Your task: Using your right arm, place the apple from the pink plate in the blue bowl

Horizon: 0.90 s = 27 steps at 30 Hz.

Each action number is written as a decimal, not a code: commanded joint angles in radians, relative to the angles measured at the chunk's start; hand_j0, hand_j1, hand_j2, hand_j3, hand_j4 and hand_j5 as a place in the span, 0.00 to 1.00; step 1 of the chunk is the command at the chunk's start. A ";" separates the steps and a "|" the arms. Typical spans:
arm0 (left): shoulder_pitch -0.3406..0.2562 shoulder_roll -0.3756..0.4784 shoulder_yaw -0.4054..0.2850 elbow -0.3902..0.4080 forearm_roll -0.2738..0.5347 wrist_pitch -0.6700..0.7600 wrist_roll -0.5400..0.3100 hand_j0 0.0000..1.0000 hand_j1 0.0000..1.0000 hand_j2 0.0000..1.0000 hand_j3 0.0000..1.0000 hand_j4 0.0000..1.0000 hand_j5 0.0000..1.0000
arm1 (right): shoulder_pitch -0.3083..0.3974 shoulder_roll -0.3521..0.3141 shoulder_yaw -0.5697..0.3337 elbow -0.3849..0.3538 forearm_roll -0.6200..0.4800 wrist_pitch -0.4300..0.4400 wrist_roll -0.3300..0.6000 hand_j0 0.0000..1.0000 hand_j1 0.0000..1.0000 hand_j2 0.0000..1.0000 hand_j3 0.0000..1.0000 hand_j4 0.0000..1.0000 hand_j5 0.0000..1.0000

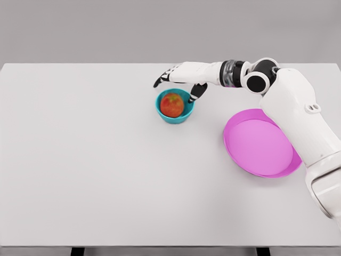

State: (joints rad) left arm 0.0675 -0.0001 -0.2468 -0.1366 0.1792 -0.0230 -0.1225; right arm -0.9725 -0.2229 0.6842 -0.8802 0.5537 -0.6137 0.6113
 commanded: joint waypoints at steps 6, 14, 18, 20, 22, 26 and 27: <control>0.000 0.000 0.000 0.000 0.000 0.000 0.000 1.00 1.00 1.00 1.00 1.00 1.00 | -0.028 -0.021 -0.012 -0.055 -0.014 0.003 0.000 1.00 1.00 1.00 1.00 1.00 1.00; 0.000 0.000 0.000 0.000 0.000 0.000 0.000 1.00 1.00 1.00 1.00 1.00 1.00 | 0.176 -0.283 -0.474 -0.233 -0.089 0.003 0.000 1.00 1.00 1.00 1.00 1.00 1.00; 0.000 0.000 0.000 0.000 0.000 0.000 0.000 1.00 1.00 1.00 1.00 1.00 1.00 | 0.431 -0.285 -0.753 -0.457 -0.178 0.003 0.000 1.00 1.00 1.00 1.00 1.00 1.00; 0.000 0.000 0.000 0.000 0.000 0.000 0.000 1.00 1.00 1.00 1.00 1.00 1.00 | 0.511 -0.289 -0.787 -0.508 -0.178 0.003 0.000 1.00 1.00 1.00 1.00 1.00 1.00; 0.000 0.000 0.000 0.000 0.000 0.000 0.000 1.00 1.00 1.00 1.00 1.00 1.00 | 0.522 -0.286 -0.785 -0.500 -0.178 0.003 0.000 1.00 1.00 1.00 1.00 1.00 1.00; 0.002 0.000 0.000 0.000 0.000 0.000 0.000 1.00 1.00 1.00 1.00 1.00 1.00 | 0.545 -0.270 -0.781 -0.503 -0.178 0.003 0.000 1.00 1.00 1.00 1.00 1.00 1.00; 0.000 0.000 0.000 0.000 0.000 0.000 0.000 1.00 1.00 1.00 1.00 1.00 1.00 | 0.549 -0.266 -0.778 -0.503 -0.178 0.003 0.000 1.00 1.00 1.00 1.00 1.00 1.00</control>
State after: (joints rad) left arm 0.0675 -0.0001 -0.2468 -0.1366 0.1792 -0.0230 -0.1225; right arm -0.4234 -0.4942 -0.0880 -1.3751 0.3849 -0.6137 0.6114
